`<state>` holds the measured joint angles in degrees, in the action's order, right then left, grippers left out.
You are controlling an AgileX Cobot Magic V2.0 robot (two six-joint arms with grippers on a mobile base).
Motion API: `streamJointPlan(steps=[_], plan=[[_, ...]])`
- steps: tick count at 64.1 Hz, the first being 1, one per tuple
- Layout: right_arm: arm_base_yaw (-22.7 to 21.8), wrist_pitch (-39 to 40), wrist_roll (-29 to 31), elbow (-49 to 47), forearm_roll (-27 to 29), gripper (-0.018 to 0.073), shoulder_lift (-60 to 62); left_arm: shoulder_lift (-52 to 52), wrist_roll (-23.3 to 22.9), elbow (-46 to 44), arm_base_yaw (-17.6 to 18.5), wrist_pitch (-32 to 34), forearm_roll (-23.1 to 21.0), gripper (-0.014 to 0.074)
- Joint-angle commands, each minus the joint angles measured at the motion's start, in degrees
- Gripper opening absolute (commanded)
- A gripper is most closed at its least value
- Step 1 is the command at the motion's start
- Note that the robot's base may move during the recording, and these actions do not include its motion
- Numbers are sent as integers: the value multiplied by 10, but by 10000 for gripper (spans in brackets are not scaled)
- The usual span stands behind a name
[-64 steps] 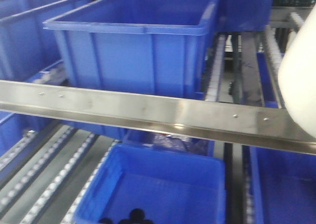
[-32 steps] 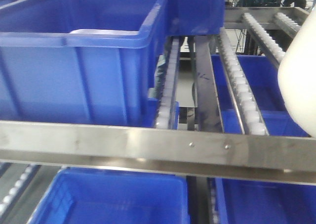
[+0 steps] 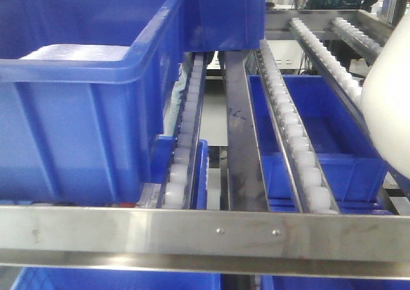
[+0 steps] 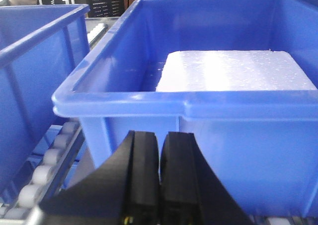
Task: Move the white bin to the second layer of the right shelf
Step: 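Move the held bin over the shelf's second-layer rollers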
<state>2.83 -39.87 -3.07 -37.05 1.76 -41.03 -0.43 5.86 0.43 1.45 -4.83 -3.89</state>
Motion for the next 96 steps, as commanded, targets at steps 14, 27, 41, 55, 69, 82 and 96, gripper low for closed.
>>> streamJointPlan(steps=[14, 27, 41, 55, 69, 82, 96], plan=[[0, 48, 2, -17, -1, 50, 1, -8, -1, 21, 2, 48, -3, 85], [0, 48, 2, -17, -1, 50, 1, -8, -1, 21, 2, 48, -3, 85], [0, 48, 2, -17, -1, 50, 1, -8, -1, 21, 2, 48, -3, 85], [0, 48, 2, -17, -1, 50, 1, -8, -1, 21, 2, 48, -3, 85], [0, 48, 2, -17, -1, 50, 1, -8, -1, 21, 2, 48, -3, 85], [-1, 49, 2, -17, -1, 50, 1, -8, -1, 21, 2, 48, -3, 85], [-1, 42, 2, -17, 3, 50, 0, -8, -1, 21, 2, 48, -3, 85]])
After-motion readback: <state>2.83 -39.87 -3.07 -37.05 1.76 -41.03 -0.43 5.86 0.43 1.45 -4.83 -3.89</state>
